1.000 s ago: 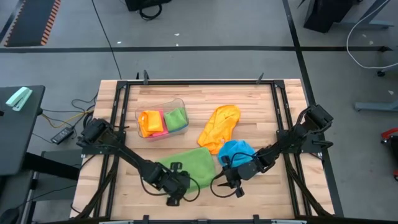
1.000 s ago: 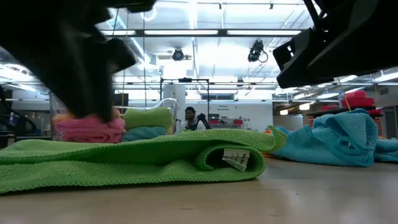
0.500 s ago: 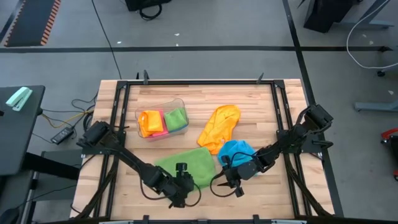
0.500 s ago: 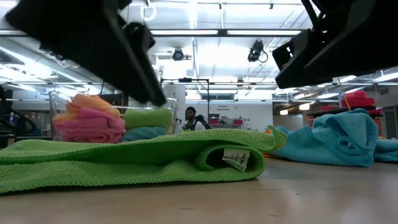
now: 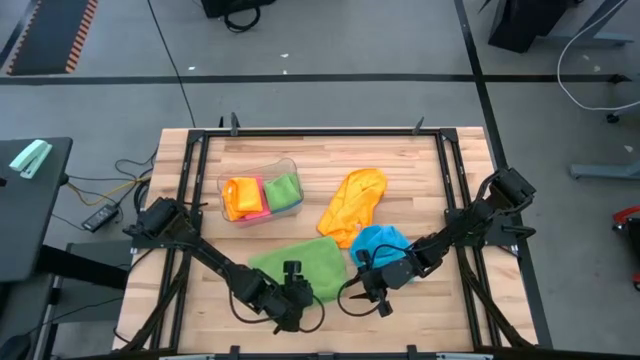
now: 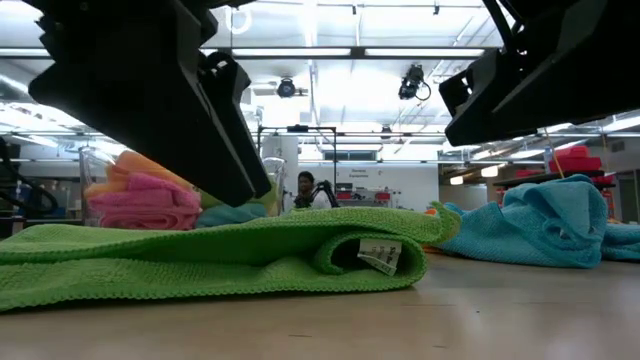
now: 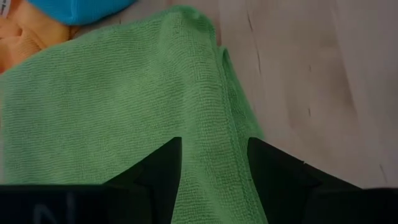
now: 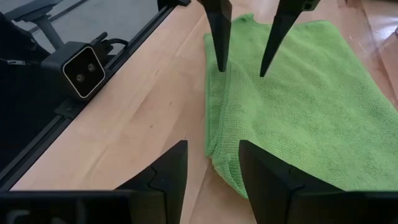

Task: Fold microfiber towels
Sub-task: Fold the green microfiber towel

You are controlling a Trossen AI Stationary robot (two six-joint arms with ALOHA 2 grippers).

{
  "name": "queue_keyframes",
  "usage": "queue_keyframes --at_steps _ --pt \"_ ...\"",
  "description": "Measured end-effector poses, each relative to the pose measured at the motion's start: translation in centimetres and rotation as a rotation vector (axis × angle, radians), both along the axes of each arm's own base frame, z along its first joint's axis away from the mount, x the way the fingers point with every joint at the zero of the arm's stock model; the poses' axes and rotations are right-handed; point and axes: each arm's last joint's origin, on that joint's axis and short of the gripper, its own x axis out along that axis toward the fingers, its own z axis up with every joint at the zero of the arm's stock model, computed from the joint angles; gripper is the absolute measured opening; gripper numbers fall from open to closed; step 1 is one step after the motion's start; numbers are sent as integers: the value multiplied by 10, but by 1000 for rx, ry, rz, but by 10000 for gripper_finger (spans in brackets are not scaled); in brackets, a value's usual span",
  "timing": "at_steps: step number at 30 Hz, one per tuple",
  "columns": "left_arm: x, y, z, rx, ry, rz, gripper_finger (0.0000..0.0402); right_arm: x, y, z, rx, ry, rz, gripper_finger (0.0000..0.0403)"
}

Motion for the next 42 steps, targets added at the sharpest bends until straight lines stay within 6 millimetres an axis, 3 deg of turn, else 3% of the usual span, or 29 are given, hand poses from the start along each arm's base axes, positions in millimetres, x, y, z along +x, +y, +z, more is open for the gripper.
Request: queue_keyframes --at_steps 12,22,42 --pt "1 -1 -19 -3 57 14 192 0 0 0 1 0 0 152" --pt "2 1 -19 -1 61 22 160 0 0 0 1 0 0 152" --pt "7 9 -13 31 72 56 10 0 0 0 1 0 0 152"
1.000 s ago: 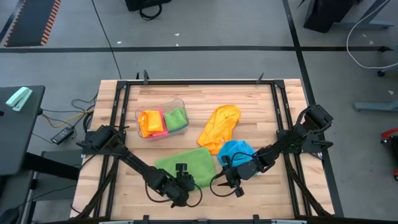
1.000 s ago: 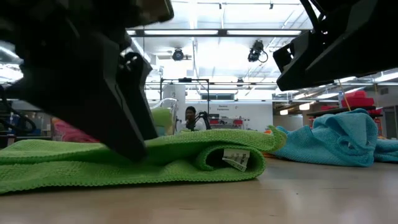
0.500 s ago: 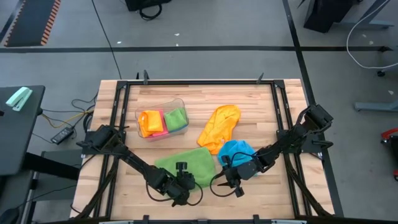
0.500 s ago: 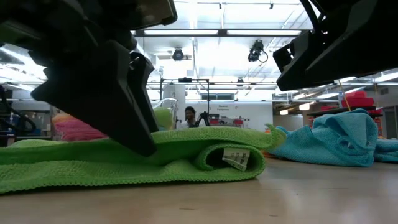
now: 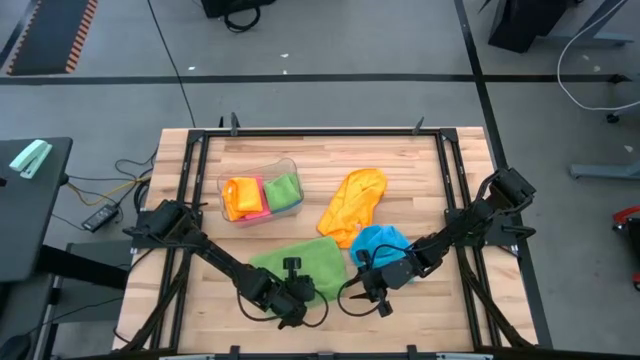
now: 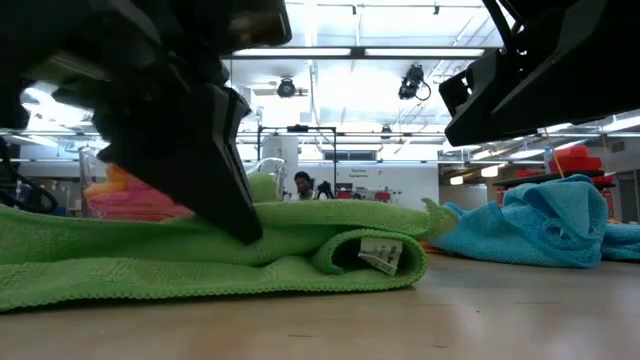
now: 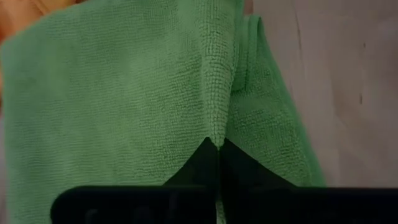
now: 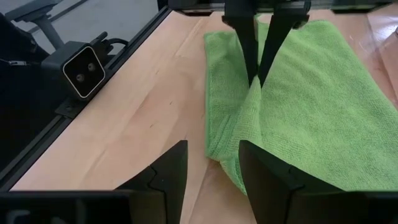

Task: Fold microfiber towels
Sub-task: Fold the green microfiber towel

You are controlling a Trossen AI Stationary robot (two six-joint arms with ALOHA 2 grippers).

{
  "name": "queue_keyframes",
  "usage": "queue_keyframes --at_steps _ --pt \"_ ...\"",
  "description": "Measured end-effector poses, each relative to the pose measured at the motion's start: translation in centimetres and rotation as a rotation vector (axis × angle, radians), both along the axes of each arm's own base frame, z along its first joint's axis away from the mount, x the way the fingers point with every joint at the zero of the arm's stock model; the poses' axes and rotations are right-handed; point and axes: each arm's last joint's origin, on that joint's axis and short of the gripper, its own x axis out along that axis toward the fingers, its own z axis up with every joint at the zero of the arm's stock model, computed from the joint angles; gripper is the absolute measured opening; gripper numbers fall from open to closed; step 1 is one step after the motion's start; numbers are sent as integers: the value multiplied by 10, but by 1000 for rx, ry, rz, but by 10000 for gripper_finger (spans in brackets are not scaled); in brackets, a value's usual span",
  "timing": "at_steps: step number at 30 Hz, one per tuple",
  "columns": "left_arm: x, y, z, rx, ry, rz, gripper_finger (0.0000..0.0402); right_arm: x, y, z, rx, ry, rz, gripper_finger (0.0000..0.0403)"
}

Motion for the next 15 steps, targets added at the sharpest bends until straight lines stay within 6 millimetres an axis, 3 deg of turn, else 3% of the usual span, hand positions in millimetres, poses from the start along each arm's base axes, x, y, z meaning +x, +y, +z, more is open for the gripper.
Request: queue_keyframes --at_steps 8,15 --pt "7 -3 33 82 27 41 18 0 0 0 0 0 0 152" --pt "8 15 41 195 109 120 19 0 0 0 0 0 1 152"
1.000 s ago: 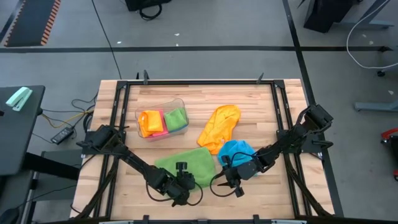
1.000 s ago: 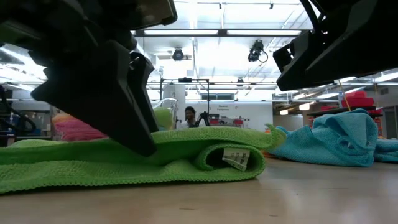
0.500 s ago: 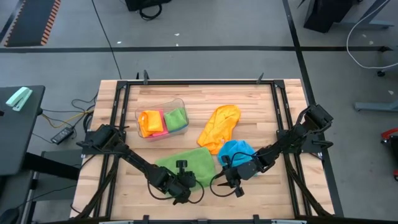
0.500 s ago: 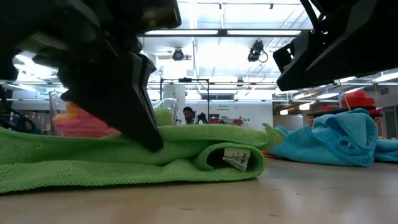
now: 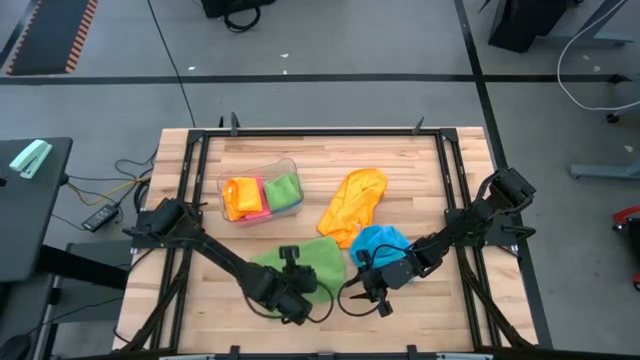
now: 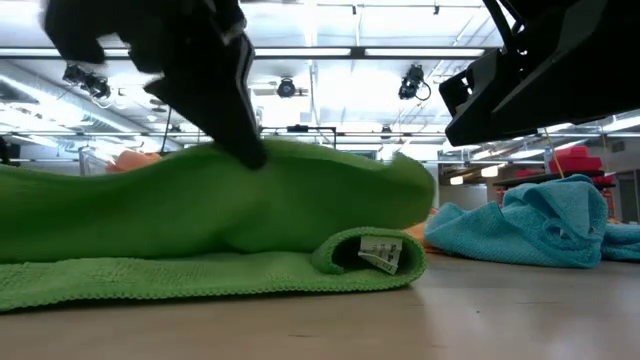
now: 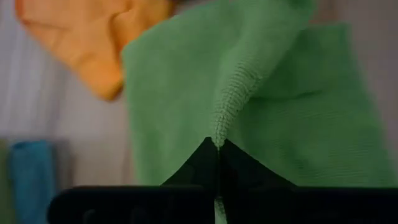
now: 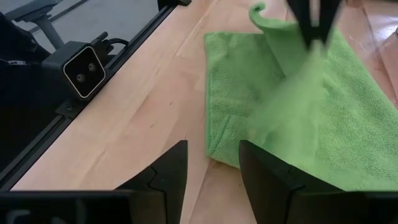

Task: Fold microfiber towels
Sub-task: Fold the green microfiber towel

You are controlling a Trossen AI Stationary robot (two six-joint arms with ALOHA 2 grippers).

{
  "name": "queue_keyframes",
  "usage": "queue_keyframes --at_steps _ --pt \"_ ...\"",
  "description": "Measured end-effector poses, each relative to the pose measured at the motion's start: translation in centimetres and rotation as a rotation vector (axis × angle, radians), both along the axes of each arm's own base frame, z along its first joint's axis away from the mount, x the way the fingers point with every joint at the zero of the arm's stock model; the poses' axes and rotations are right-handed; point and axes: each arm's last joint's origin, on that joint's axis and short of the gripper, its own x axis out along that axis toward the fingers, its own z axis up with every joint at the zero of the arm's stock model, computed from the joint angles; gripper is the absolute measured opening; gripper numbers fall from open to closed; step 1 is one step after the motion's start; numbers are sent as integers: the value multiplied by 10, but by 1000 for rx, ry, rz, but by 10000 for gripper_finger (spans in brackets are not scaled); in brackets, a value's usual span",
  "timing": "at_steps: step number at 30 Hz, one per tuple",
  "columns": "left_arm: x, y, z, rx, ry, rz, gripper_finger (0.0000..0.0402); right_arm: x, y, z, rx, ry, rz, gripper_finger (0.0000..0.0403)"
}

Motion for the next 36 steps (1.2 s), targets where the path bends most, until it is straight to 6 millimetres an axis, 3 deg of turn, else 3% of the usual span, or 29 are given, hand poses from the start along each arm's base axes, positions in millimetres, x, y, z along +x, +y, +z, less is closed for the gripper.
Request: queue_keyframes --at_steps 4,9,16,22,27,36 --pt "-1 16 -2 40 71 52 31 0 0 0 2 -3 0 152" --pt "2 30 -2 60 108 87 16 3 2 1 20 -48 4 152" --pt "2 39 -4 12 159 134 26 25 14 -26 -64 -58 6 152" --pt "-5 40 -5 -11 205 195 33 59 31 -28 -174 -24 22 152" --pt "-5 34 -5 -77 213 188 21 84 27 -28 -222 52 -14 152" --pt "-11 27 -21 -120 231 163 36 83 8 -37 -194 220 -119 152"
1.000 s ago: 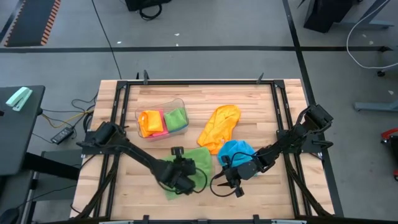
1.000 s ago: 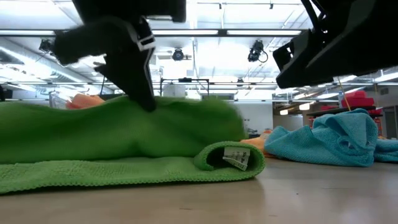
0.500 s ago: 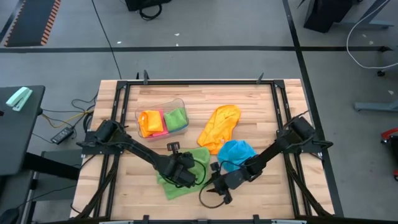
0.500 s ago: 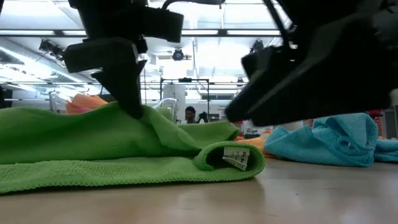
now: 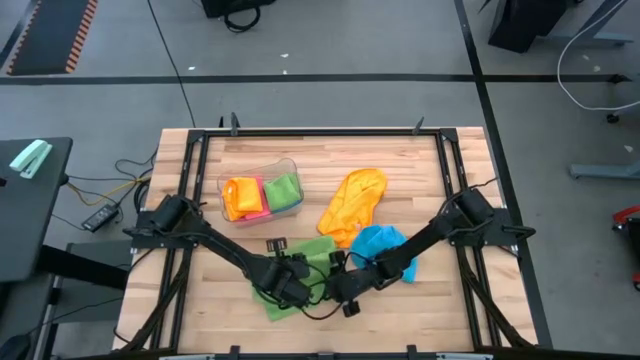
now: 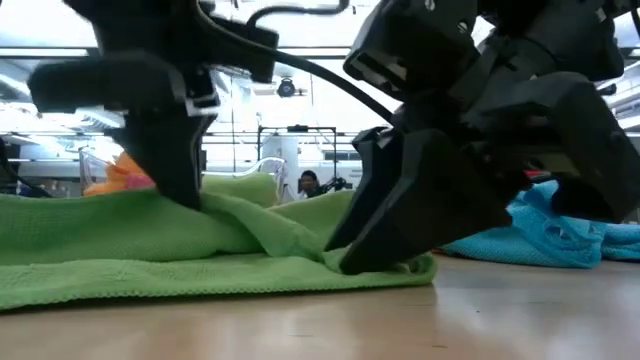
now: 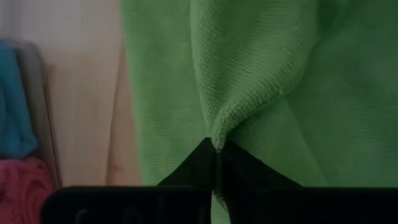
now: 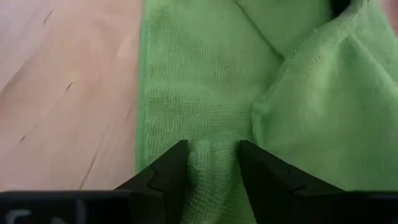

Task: Fold microfiber towels
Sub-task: Fold the green microfiber towel

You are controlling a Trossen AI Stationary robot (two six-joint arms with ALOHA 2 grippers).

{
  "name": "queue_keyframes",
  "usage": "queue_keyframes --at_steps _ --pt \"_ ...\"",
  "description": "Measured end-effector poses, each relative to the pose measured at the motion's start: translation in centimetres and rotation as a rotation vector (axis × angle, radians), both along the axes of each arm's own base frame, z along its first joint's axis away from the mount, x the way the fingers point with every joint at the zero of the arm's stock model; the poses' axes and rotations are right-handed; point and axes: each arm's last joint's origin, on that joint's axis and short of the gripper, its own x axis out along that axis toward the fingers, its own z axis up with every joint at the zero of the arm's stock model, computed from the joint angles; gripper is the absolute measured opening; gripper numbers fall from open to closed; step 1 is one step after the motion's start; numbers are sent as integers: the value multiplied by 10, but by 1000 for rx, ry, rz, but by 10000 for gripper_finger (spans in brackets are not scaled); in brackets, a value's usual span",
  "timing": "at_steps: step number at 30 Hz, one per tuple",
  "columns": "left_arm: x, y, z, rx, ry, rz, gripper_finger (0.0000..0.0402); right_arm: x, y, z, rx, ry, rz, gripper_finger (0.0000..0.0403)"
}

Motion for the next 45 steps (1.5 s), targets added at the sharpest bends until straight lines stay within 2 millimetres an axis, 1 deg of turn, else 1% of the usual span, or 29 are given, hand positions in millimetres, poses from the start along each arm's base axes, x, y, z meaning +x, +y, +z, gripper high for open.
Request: queue_keyframes --at_steps 6,11,14,20,26,29,32,35,39,45 --pt "-3 2 -12 -6 -5 6 36 -2 3 0 0 8 5 152" --pt "-6 2 -25 -51 -15 2 31 -3 2 1 26 18 -26 152" --pt "-8 0 -29 -57 -33 -4 30 -4 1 3 42 31 -48 152" --pt "-9 0 -30 -61 -39 12 36 -10 -2 5 79 96 -126 152" --pt "-9 0 -30 -65 -37 12 28 -12 -2 7 147 133 -174 152" --pt "-9 0 -31 -66 -37 11 28 -15 -3 14 178 156 -190 152" --pt "-9 0 -31 -67 -36 11 32 -20 -6 26 187 163 -227 152" --pt "-9 0 -31 -69 -36 11 33 -26 -10 34 150 174 -293 152" --pt "-9 0 -31 -69 -35 11 28 -34 -16 31 83 219 -379 152" --pt "-9 0 -31 -70 -34 10 25 -47 -20 25 54 327 -485 152"
